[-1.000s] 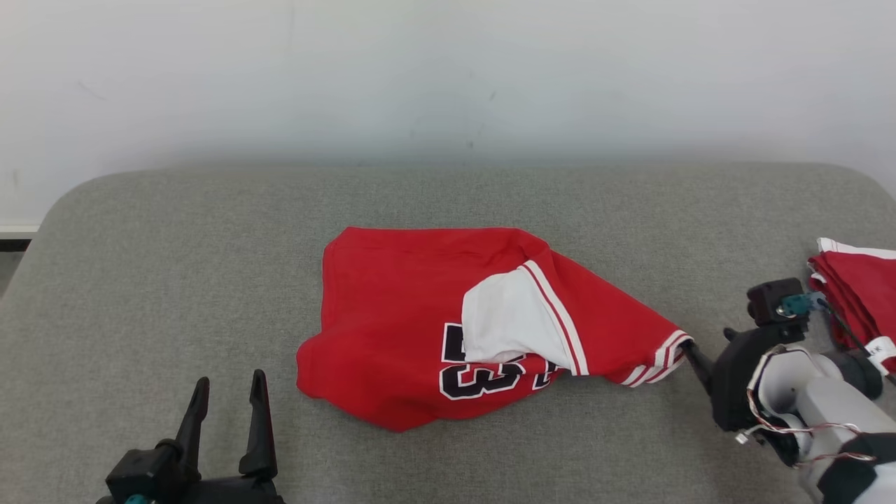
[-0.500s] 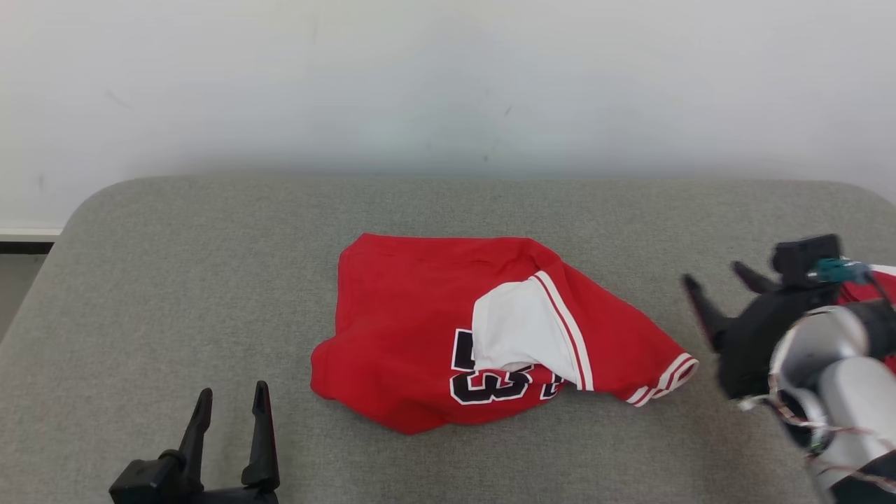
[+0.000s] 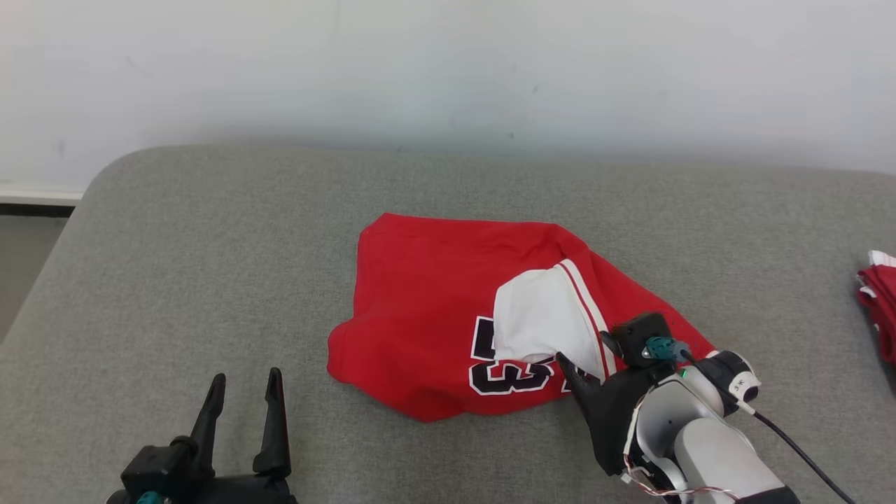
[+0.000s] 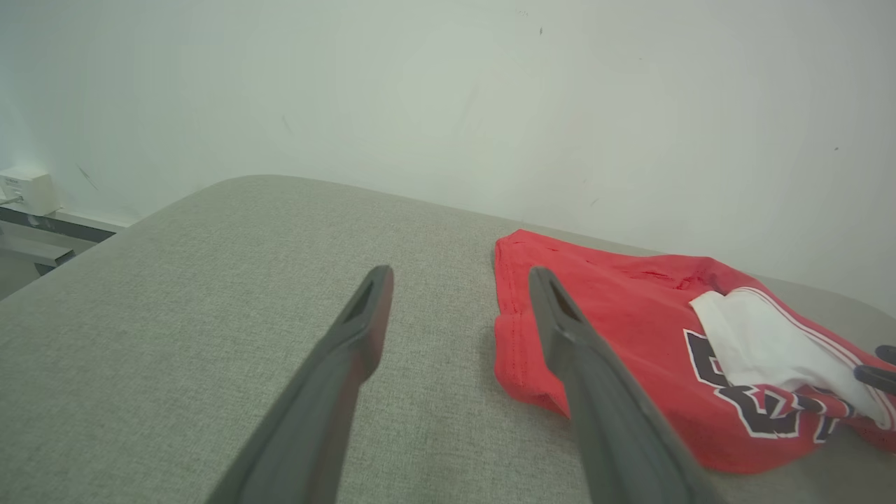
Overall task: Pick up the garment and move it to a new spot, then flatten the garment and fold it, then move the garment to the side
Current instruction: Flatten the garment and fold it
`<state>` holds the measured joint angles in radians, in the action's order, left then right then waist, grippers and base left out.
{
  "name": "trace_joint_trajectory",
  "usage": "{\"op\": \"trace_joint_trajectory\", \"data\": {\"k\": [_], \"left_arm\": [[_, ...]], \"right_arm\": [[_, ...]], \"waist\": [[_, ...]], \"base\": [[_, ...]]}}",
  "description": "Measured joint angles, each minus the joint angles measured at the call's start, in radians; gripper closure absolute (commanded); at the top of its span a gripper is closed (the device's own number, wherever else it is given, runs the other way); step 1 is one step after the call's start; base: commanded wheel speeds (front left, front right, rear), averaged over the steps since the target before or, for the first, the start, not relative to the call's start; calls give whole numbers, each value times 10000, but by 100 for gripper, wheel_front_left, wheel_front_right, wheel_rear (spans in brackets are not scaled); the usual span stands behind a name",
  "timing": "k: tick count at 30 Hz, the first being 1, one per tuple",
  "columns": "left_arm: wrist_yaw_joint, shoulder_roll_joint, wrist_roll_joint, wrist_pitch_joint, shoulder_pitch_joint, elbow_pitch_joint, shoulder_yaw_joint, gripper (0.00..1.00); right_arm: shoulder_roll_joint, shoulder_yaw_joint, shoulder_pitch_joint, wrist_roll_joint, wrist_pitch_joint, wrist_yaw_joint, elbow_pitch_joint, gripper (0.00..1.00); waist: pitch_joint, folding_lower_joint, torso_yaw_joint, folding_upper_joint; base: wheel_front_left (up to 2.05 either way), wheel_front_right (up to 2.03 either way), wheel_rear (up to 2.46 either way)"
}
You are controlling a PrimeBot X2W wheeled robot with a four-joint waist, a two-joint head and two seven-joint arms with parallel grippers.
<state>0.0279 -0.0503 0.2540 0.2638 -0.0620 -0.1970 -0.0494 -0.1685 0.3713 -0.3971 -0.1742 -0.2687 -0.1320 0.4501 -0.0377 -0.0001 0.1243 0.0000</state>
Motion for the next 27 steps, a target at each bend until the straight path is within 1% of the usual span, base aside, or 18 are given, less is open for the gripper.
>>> {"op": "trace_joint_trajectory", "data": {"k": [3,7,12,16,17,18,19,20,23,27], "left_arm": [[0,6,-2,2,-58,-13,-8,0],[2,4,-2,2,-125,-19,21,0],[2,4,-4,2,-169,-33,67,0],[0,2,-4,0,-176,-35,105,0],[0,2,-2,2,-180,-33,107,0],[0,4,-2,2,-187,-36,107,0],[0,4,-2,0,-196,-40,107,0],[-2,2,-2,2,-204,-42,109,0],[-2,4,-2,2,-215,-71,105,0],[-8,2,-2,2,-218,-88,119,0]], "right_arm": [[46,174,-329,259,403,0,846,0],[146,36,-676,568,907,0,1605,0],[174,303,-902,727,974,0,2320,0],[140,487,-1130,794,1135,0,2637,0],[142,506,-1163,794,1197,0,2713,29],[140,518,-1182,794,1218,0,2782,69],[142,514,-1205,790,1243,0,2871,93],[144,514,-1232,777,1243,0,2961,100],[144,541,-1320,761,1360,0,3129,100],[111,529,-1367,696,1695,0,3010,100]], "waist": [[-112,1,101,1],[-222,1,211,1],[-282,1,250,1],[-306,1,226,1],[-309,1,218,0],[-308,1,209,1],[-305,1,200,1],[-301,1,191,1],[-287,1,178,1],[-223,0,171,1]], "base": [[0,0,0],[0,0,0],[0,0,0],[0,0,0],[0,0,0],[0,0,0],[0,0,0],[0,0,0],[0,0,0],[0,0,0]]}}
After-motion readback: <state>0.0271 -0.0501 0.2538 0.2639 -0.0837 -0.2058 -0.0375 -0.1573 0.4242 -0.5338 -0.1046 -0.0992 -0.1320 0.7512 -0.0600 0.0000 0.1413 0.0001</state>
